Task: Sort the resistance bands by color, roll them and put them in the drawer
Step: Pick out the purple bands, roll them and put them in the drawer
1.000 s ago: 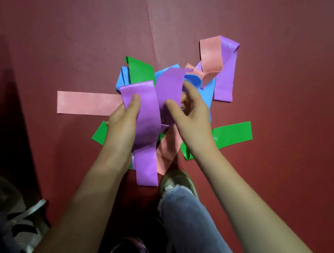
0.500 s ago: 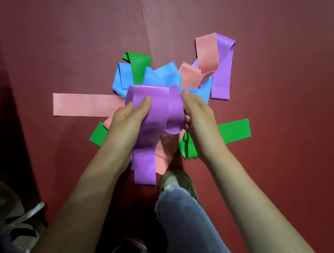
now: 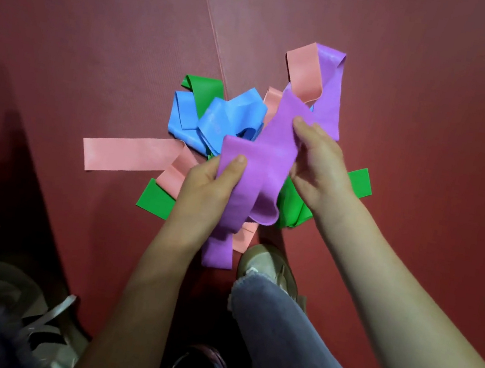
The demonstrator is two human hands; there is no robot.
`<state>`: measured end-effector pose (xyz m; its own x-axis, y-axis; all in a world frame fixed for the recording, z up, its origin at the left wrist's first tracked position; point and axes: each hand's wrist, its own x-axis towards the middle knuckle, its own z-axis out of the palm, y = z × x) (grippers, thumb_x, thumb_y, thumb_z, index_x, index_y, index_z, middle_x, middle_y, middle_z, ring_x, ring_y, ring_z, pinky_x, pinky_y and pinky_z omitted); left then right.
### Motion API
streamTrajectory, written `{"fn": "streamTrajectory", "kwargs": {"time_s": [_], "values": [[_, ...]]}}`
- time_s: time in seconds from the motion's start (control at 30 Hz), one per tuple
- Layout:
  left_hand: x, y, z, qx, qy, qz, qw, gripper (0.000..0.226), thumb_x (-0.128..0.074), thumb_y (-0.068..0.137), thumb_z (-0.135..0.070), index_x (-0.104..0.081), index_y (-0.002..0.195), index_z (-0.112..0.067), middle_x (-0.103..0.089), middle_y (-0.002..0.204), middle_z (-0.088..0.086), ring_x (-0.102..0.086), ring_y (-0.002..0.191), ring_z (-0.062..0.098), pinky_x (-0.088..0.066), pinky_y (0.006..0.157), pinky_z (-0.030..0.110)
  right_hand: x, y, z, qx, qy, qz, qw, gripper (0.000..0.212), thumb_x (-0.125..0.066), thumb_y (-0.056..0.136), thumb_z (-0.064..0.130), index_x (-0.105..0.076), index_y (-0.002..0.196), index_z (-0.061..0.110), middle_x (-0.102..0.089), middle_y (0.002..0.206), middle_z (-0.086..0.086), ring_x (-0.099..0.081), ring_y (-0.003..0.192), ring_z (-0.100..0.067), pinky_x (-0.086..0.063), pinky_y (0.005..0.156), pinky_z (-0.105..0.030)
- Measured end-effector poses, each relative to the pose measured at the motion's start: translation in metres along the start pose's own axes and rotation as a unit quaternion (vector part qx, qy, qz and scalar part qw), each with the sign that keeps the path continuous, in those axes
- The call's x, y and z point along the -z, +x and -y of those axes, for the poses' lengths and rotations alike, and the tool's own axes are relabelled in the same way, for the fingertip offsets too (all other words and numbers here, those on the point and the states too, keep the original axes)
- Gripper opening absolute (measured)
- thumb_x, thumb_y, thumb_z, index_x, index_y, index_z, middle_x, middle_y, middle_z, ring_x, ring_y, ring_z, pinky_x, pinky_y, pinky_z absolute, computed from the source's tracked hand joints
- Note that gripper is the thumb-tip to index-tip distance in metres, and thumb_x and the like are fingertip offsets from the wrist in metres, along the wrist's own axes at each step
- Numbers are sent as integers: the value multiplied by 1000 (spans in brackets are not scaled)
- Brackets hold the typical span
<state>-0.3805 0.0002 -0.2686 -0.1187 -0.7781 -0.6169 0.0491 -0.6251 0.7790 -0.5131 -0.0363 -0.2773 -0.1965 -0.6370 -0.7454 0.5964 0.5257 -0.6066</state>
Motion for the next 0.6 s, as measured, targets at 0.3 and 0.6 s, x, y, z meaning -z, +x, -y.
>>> {"fn": "streamTrajectory", "kwargs": {"time_s": [0.3,0.6], "values": [[12,11,-6,51,-76,-136,987,19,-44,94,-23,-61,86,-19,-67,91,6,-63,88,24,-50,83,33,-23,-31,-3,91,-224,155,958,19,-50,87,-2,-55,88,16,-66,66,7,-59,62,-6,-49,65,-19],[6,9,-12,94,-78,-98,988,51,-43,84,-46,-56,121,-14,-59,125,10,-56,116,27,-41,103,44,-41,-41,-24,154,-298,109,936,30,-56,85,4,-43,98,26,-58,68,1,-52,52,2,-42,53,-12]]}}
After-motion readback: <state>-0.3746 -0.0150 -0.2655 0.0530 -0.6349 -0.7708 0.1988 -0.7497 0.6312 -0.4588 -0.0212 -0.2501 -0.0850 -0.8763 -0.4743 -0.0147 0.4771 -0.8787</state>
